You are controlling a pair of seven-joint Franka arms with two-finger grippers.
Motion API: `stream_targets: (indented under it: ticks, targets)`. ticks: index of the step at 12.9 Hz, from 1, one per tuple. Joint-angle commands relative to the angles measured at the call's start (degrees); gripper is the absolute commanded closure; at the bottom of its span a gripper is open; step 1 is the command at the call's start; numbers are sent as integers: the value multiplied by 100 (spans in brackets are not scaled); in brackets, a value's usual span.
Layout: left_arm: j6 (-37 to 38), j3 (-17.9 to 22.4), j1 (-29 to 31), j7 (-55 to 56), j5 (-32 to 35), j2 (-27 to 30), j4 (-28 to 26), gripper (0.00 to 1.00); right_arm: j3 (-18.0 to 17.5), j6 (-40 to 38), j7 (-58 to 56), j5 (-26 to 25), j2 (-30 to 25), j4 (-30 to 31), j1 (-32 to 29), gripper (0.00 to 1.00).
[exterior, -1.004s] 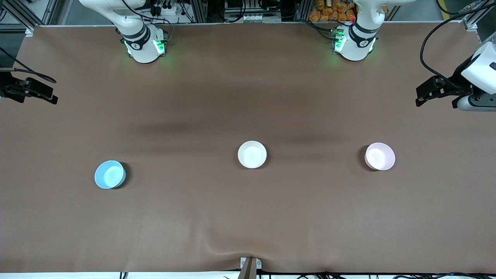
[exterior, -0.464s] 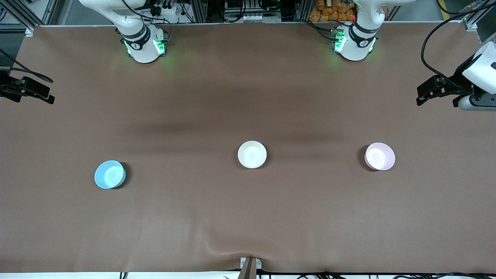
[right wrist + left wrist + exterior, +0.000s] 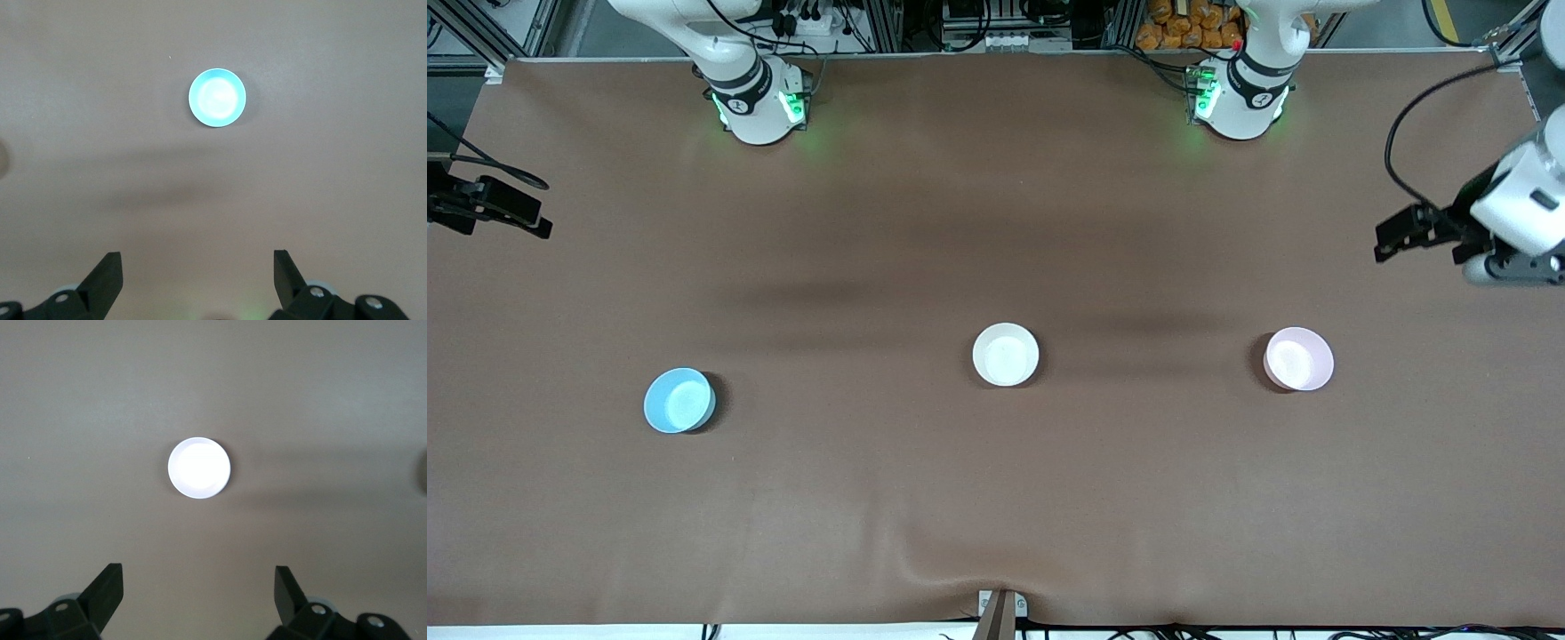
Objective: Stack pink and blue bowls on white bowl
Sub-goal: 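Move the left gripper down to the pink bowl rim and grasp it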
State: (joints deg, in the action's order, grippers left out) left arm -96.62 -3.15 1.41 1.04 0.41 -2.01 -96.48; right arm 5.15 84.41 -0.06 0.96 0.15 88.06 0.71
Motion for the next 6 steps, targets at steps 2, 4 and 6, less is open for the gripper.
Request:
stream_targets:
  ticks: [2, 4, 6]
  targets:
    - [-435, -2, 148, -130, 91, -474, -204, 0, -14, -56, 68, -105, -24, -70, 17, 0]
    - [-987, -2, 263, -87, 82, -799, -501, 0, -14, -56, 68, -105, -24, -70, 17, 0]
    - [-1936, -2, 333, -95, 91, -792, -1203, 0, -14, -56, 68, -105, -24, -70, 17, 0]
